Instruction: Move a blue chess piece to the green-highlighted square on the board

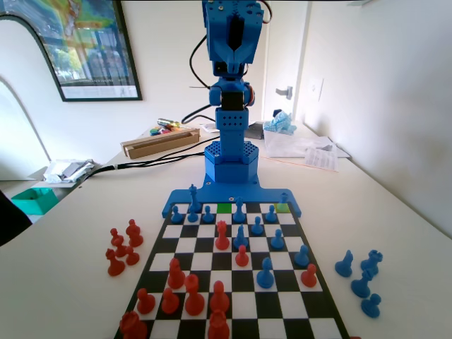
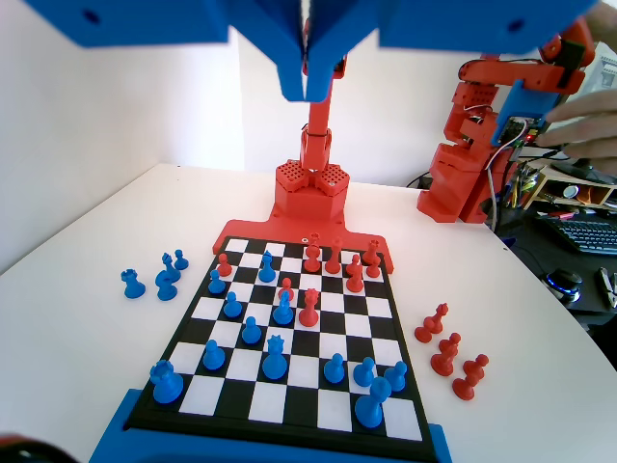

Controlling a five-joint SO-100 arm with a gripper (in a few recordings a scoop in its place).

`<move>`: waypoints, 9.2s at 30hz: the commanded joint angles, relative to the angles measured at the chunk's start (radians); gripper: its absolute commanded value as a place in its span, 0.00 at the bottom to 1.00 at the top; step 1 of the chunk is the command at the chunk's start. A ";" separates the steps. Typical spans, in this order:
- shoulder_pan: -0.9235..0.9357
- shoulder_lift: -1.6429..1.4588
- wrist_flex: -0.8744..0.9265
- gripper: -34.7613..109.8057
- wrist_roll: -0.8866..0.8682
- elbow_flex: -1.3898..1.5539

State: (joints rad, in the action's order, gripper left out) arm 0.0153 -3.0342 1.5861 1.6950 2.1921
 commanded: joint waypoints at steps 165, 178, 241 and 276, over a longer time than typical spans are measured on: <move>-0.574 1.447 -0.663 0.33 -0.782 0.123; -0.603 1.479 -0.692 0.32 -0.798 0.130; -0.186 1.239 -0.112 0.25 -0.380 -0.097; 0.276 1.112 -0.589 0.25 -0.822 0.281</move>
State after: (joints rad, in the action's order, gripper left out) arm 0.2899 -1.8699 1.0416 0.9081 2.4559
